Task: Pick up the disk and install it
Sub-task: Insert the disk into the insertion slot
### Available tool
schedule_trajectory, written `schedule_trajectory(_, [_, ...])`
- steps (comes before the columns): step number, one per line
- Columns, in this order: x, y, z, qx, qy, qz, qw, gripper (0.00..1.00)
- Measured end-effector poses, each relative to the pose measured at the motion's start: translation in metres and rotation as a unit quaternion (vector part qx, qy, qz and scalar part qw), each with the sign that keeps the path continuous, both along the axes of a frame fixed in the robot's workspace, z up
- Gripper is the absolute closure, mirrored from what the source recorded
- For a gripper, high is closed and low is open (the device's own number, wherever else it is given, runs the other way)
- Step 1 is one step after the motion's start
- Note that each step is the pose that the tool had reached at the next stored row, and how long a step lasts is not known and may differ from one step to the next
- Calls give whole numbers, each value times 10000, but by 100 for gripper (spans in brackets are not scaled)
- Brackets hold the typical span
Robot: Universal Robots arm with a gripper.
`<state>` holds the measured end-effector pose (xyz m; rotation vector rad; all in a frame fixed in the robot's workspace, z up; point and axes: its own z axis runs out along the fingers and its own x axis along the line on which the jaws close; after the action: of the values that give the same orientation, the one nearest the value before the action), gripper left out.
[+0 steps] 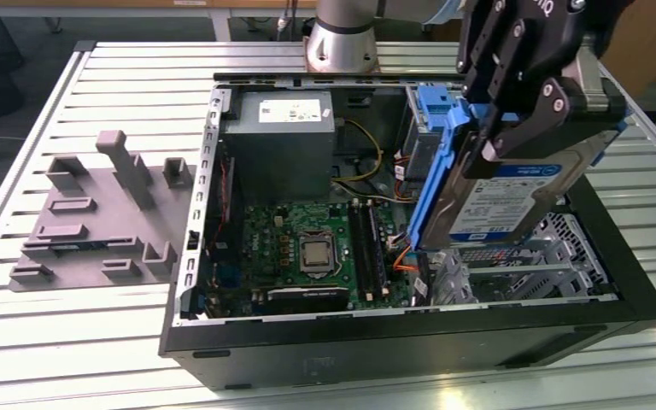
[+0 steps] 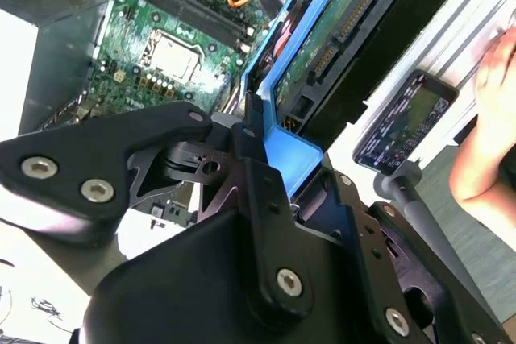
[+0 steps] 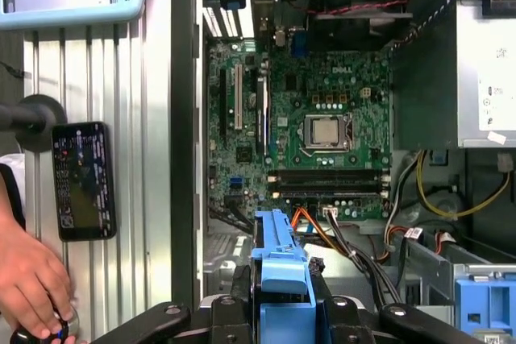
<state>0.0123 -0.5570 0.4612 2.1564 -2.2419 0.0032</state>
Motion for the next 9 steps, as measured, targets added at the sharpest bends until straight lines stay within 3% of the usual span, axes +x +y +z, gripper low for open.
schedule_trajectory(6, [151, 0, -22, -1, 0, 0, 10000, 64])
schedule_trajectory(9, [177, 0, -25, -1, 0, 1, 10000, 64])
